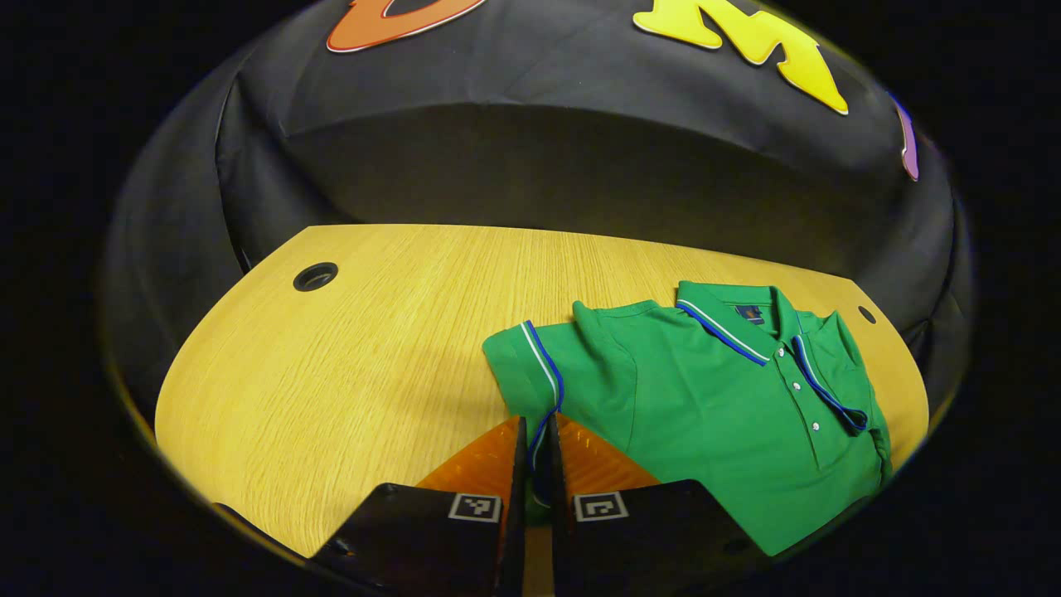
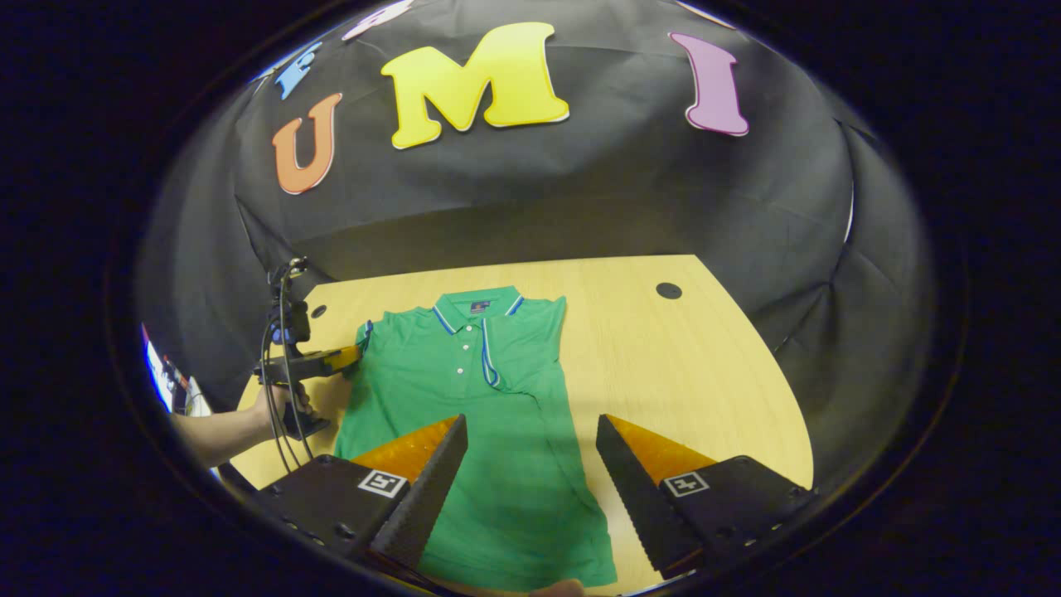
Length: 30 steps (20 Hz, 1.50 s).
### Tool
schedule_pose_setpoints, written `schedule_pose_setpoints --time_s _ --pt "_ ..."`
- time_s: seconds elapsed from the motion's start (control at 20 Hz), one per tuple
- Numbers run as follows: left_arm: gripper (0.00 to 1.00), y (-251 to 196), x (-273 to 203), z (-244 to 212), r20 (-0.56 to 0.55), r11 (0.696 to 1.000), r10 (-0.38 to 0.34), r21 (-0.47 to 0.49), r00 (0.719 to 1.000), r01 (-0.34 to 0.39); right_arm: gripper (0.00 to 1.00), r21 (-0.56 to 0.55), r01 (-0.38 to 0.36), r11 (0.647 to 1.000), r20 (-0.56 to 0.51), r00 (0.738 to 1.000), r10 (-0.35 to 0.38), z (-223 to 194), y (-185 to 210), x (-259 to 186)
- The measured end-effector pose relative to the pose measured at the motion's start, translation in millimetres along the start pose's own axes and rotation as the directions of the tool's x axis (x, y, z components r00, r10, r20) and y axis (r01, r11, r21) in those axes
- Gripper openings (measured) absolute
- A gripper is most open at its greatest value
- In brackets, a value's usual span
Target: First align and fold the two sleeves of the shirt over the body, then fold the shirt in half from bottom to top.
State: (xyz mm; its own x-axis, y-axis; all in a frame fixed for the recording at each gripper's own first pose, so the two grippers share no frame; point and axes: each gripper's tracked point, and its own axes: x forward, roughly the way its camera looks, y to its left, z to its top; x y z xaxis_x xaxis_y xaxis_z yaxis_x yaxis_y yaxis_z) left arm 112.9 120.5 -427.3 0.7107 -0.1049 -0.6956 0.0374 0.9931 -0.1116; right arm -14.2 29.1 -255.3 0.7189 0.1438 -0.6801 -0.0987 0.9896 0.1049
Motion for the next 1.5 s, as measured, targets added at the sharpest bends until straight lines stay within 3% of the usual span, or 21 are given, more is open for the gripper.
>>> schedule_pose_setpoints --time_s 0.2,0.5,0.75,1.1,1.45,1.5 --pt "0.08 -3 -1 2 -0.01 0.999 -0.036 0.007 0.999 0.036 0.96 0.007 0.008 1.0 0.004 1.0 -0.008 5 -5 4" --pt "0.06 -11 -21 38 0.066 0.999 -0.027 0.034 0.997 0.025 0.96 0.001 -0.01 1.0 0.005 1.0 0.01 6 -1 4" --pt "0.06 -46 -42 70 0.106 0.995 -0.07 0.076 0.992 0.062 0.96 0.016 -0.03 0.999 0.027 0.999 0.029 12 1 -1" --pt "0.06 -137 -49 66 0.044 0.983 -0.163 0.092 0.986 0.158 0.93 0.053 -0.018 0.998 0.08 0.997 0.014 21 -19 -25" --pt "0.08 -192 -36 30 -0.044 0.978 -0.169 0.115 0.985 0.173 0.96 0.089 0.012 0.996 0.091 0.996 -0.02 17 -51 -40" --pt "0.15 -190 -37 27 -0.052 0.982 -0.148 0.108 0.988 0.152 0.96 0.086 0.012 0.996 0.093 0.995 -0.021 16 -53 -42"
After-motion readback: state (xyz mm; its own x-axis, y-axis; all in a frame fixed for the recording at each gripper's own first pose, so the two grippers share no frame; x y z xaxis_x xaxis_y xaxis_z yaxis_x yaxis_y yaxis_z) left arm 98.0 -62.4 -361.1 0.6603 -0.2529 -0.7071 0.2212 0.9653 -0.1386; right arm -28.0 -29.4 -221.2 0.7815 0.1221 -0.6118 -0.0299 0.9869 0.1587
